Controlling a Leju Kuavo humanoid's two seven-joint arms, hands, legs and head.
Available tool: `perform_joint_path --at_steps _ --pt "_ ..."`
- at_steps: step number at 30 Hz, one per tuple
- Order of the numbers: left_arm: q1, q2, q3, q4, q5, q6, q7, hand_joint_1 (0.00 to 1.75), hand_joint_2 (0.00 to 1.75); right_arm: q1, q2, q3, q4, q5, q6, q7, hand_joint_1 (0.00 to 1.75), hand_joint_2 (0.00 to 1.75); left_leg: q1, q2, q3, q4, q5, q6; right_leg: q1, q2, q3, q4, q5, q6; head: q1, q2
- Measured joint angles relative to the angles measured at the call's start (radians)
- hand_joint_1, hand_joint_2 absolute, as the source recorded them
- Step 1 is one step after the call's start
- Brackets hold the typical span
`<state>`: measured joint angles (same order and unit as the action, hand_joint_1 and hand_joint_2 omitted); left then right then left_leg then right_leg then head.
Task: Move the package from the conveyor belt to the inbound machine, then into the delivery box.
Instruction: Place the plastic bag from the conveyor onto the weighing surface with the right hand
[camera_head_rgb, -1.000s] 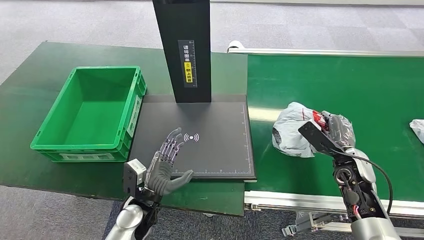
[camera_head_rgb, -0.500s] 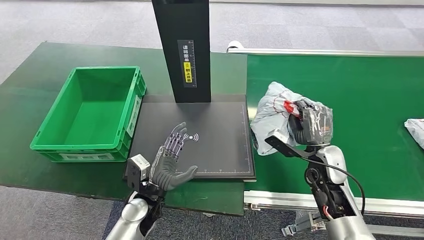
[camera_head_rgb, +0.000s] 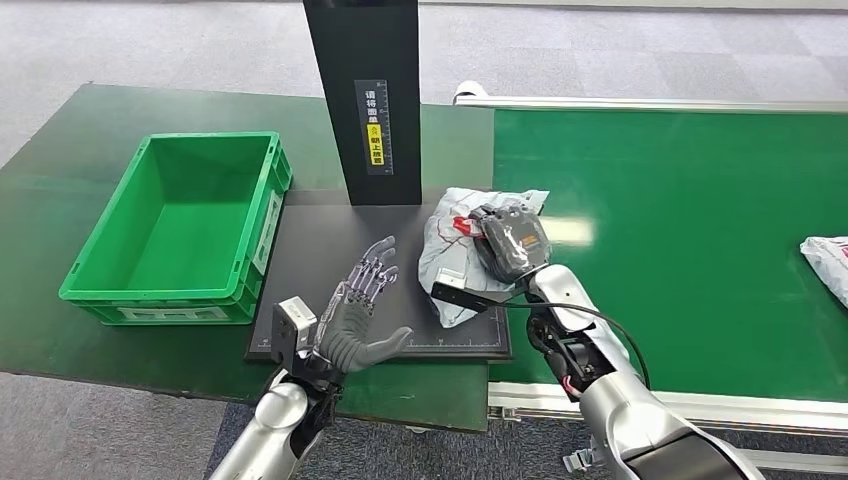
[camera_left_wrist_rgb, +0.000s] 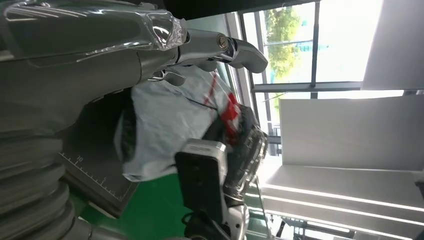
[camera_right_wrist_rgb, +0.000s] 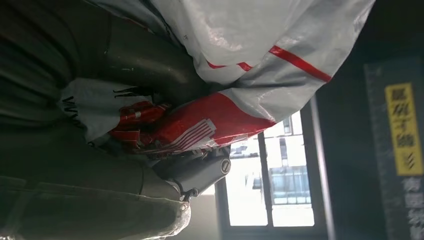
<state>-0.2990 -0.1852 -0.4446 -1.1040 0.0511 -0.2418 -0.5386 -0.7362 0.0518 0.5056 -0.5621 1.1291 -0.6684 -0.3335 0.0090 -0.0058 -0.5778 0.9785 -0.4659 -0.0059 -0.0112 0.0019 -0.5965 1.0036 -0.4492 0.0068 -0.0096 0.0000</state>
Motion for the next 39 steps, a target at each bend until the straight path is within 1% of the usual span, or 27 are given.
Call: perform_joint_path --at_steps 2,5,8,11,17,23,29,32,34,35,36,37,38,39 --pt "-0.007 -0.002 -0.007 0.006 0.0 -0.009 0.0 0.0 1.75 -0.007 0.017 0.019 0.037 -0.007 0.005 -0.023 1.75 1.75 0.0 0.0 0.0 0.0 0.0 0.0 0.0 0.0 0.0 0.0 0.0 0.0 0.0 0.0" --pt "-0.023 -0.007 -0.018 0.023 0.0 -0.021 0.0 0.0 1.75 -0.008 0.043 0.039 0.073 -0.043 0.032 -0.082 1.75 1.75 0.0 0.0 0.0 0.0 0.0 0.0 0.0 0.0 0.0 0.0 0.0 0.0 0.0 0.0" --pt "-0.037 -0.012 -0.026 0.043 0.0 -0.027 -0.003 0.0 1.75 -0.006 0.068 0.052 0.09 -0.08 0.061 -0.136 1.75 1.75 0.0 0.0 0.0 0.0 0.0 0.0 0.0 0.0 0.0 0.0 0.0 0.0 0.0 0.0" --pt "-0.05 -0.017 -0.031 0.06 0.001 -0.029 -0.007 0.0 1.75 -0.003 0.087 0.065 0.097 -0.104 0.081 -0.168 1.75 1.75 0.001 0.0 0.001 0.0 0.0 0.0 0.001 0.0 0.0 0.0 0.0 0.0 0.0 0.0" --pt "-0.068 -0.024 -0.034 0.083 0.002 -0.03 -0.009 0.0 1.75 0.002 0.106 0.082 0.102 -0.127 0.091 -0.179 1.75 1.75 0.001 0.0 0.001 0.0 0.0 0.0 0.001 0.001 0.0 0.0 0.0 0.0 0.0 0.0" --pt "-0.088 -0.035 -0.038 0.106 0.007 -0.047 -0.006 0.0 1.75 0.022 0.107 0.111 0.084 -0.217 0.091 -0.207 1.75 1.75 0.001 0.0 0.001 0.0 0.0 0.0 0.001 0.001 0.0 0.0 0.0 0.0 0.0 0.0" --pt "-0.099 -0.042 -0.04 0.122 0.009 -0.05 -0.006 0.0 1.75 0.034 0.104 0.127 0.069 -0.232 0.089 -0.202 1.75 1.75 0.001 0.0 0.001 0.0 0.0 0.0 0.001 0.001 0.0 0.0 0.0 0.0 0.0 0.0" --pt "-0.105 -0.047 -0.04 0.13 0.009 -0.052 -0.003 0.0 1.75 0.038 0.098 0.137 0.062 -0.243 0.072 -0.171 1.75 1.75 0.001 0.0 0.001 0.0 0.0 0.0 0.001 0.001 0.0 0.0 0.0 0.0 0.0 0.0" --pt "-0.109 -0.05 -0.04 0.135 0.009 -0.052 0.001 0.0 1.75 0.04 0.092 0.143 0.058 -0.258 0.059 -0.14 1.75 0.87 0.001 0.0 0.001 0.0 0.0 0.0 0.001 0.001 0.0 0.0 0.0 0.0 0.0 0.0" --pt "-0.111 -0.051 -0.041 0.136 0.009 -0.052 0.003 0.0 1.75 0.041 0.089 0.145 0.056 -0.27 0.059 -0.126 1.69 0.44 0.001 0.0 0.001 0.0 0.0 0.0 0.001 0.0 0.0 0.0 0.0 0.0 0.0 0.0" --pt "-0.112 -0.052 -0.041 0.137 0.009 -0.052 0.004 0.0 1.75 0.043 0.084 0.145 0.055 -0.285 0.063 -0.112 1.44 0.0 0.0 0.0 0.001 0.0 0.0 0.0 0.001 0.0 0.0 0.0 0.0 0.0 0.0 0.0" --pt "-0.112 -0.052 -0.041 0.138 0.009 -0.052 0.005 0.0 1.75 0.044 0.078 0.145 0.052 -0.303 0.069 -0.1 1.0 0.0 0.0 0.0 0.001 0.0 0.0 0.0 0.001 0.0 0.0 0.0 0.0 0.0 0.0 0.0" --pt "-0.112 -0.052 -0.041 0.138 0.009 -0.052 0.006 0.0 1.75 0.046 0.072 0.143 0.048 -0.323 0.075 -0.091 0.57 0.44 0.0 0.0 0.001 0.0 0.0 0.0 0.001 0.0 0.0 0.0 0.0 0.0 0.0 0.0" --pt "-0.112 -0.052 -0.041 0.138 0.009 -0.051 0.006 0.0 1.75 0.049 0.065 0.137 0.042 -0.347 0.078 -0.087 0.19 0.87 0.0 0.0 0.001 0.0 0.0 0.0 0.001 0.0 0.0 0.0 0.0 0.0 0.0 0.0"
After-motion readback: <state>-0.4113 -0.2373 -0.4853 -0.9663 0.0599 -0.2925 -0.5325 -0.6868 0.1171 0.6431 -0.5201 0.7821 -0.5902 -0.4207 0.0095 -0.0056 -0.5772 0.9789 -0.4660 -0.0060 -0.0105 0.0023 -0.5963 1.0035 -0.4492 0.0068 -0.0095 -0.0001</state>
